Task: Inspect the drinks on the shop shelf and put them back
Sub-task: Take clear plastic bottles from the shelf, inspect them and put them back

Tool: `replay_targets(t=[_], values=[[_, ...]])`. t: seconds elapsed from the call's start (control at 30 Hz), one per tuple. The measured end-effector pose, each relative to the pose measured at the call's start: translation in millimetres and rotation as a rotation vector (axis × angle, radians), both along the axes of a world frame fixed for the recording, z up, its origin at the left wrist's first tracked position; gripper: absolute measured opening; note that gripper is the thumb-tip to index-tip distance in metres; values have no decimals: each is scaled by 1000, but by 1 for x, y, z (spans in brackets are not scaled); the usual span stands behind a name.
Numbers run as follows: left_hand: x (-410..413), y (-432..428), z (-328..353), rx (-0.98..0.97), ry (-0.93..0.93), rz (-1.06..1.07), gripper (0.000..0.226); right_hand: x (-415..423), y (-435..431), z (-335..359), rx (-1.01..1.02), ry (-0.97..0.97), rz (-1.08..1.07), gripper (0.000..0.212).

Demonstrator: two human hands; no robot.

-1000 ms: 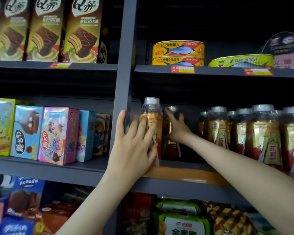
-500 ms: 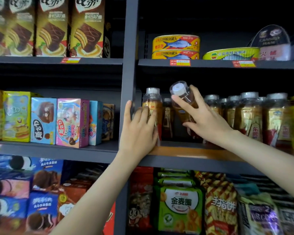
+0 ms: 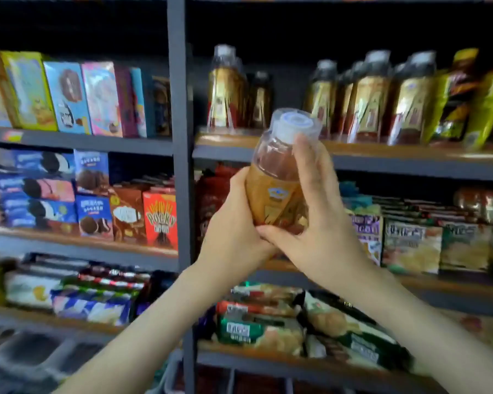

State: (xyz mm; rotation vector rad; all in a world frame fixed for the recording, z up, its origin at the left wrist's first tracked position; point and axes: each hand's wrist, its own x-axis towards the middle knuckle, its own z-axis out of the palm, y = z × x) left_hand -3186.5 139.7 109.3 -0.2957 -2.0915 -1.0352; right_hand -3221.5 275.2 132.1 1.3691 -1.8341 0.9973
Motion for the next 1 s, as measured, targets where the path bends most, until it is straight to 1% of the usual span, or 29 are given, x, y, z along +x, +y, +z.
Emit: replay_targets(t=[0.07,0.13,0.17,0.2,0.23,0.27,0.37,0.47,0.6,0.63,0.7,0.73,0.77,0.8,0.83,0.87,0.9,0.93,0.97,1.0], values=[[25,14,-47,34,-156,29,70,20,20,-38,-37,-317,111,109],[53,29,-94,22,-348,37,73,35,41,-72,-69,-663,209,88],[65,37,-116,-1,-439,48,77,40,49,-90,-39,-775,217,74],[77,45,-135,-6,-508,49,77,48,56,-110,6,-833,222,62],[88,52,-154,5,-555,40,72,57,61,-129,44,-859,233,55],[98,57,-170,16,-582,25,68,67,67,-146,76,-871,246,56],[120,62,-204,8,-609,-12,69,89,82,-186,192,-861,242,67],[129,60,-216,-68,-559,-30,75,100,92,-204,256,-856,226,75],[133,53,-218,-169,-579,-5,84,109,93,-211,215,-857,189,75],[135,52,-216,-167,-607,0,86,110,91,-212,202,-878,179,74],[140,50,-213,-128,-705,23,86,111,87,-213,162,-987,136,71],[144,49,-211,-68,-778,29,87,112,84,-215,135,-1010,99,70],[146,49,-209,67,-871,4,88,110,84,-218,132,-971,49,67],[146,49,-207,272,-962,-64,86,109,86,-221,171,-873,-10,63],[148,48,-205,485,-1035,-148,81,109,88,-225,242,-762,-40,64],[150,47,-201,655,-1096,-219,72,110,90,-229,338,-664,-31,72],[151,45,-197,761,-1144,-268,59,112,91,-232,442,-611,12,83],[152,44,-194,838,-1180,-295,50,114,91,-234,543,-600,60,92],[152,41,-192,905,-1208,-299,47,117,89,-236,603,-610,109,97],[152,40,-189,950,-1238,-286,46,121,86,-236,617,-621,145,100]])
